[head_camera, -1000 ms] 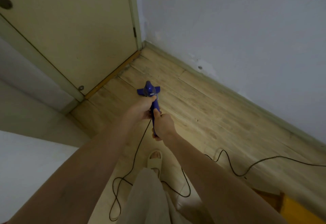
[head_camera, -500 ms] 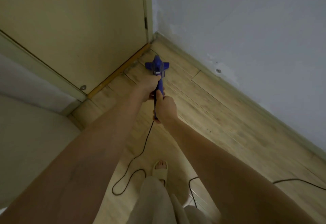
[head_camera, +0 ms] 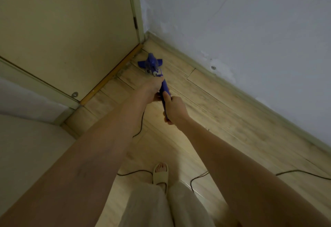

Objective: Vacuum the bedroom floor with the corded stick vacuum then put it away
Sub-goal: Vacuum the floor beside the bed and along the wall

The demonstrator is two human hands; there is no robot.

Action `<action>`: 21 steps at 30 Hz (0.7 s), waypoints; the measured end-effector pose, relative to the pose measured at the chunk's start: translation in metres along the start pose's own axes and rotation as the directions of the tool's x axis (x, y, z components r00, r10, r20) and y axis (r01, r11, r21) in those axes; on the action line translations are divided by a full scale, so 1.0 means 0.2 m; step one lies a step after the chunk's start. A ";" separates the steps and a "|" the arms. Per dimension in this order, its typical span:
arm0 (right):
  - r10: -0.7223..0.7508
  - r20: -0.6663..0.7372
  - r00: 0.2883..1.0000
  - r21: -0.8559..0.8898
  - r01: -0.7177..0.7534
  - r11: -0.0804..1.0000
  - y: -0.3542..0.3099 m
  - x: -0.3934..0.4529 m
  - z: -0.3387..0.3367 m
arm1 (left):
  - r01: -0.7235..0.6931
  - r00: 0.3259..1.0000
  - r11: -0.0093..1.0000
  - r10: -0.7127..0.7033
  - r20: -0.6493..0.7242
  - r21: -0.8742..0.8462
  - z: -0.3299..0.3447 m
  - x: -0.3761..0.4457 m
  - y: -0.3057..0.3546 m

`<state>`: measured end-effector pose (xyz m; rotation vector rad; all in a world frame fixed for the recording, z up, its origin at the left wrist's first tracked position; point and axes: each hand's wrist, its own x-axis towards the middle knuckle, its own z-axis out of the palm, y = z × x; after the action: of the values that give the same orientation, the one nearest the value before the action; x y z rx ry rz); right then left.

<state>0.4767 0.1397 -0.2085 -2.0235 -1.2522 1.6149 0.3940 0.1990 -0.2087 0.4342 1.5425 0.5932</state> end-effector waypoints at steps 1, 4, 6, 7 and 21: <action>0.003 0.005 1.000 -0.005 -0.003 1.000 0.02 -0.04 -0.02 | -0.001 1.000 1.000 0.001 -0.002 0.000 0.02 -0.03 -0.02; 0.019 0.019 1.000 -0.004 -0.019 1.000 0.12 -0.18 -0.05 | 0.002 1.000 1.000 -0.002 0.002 -0.017 0.07 -0.17 -0.14; 0.021 0.026 0.999 -0.007 -0.021 1.000 0.21 -0.31 -0.06 | 0.009 1.000 1.000 -0.009 0.013 -0.019 0.09 -0.27 -0.24; 0.022 0.029 0.999 -0.012 -0.021 1.000 0.26 -0.38 -0.06 | 0.011 1.000 1.000 -0.011 0.016 -0.024 0.10 -0.32 -0.31; -0.036 0.025 0.999 -0.061 0.038 0.997 0.60 -1.17 -0.21 | 0.071 0.992 0.997 -0.071 0.107 0.007 0.21 -0.94 -0.77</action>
<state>0.5664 -0.0948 -0.1199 -2.0099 -1.3551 1.6078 0.4608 -0.0330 -0.1529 0.4050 1.4507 0.5044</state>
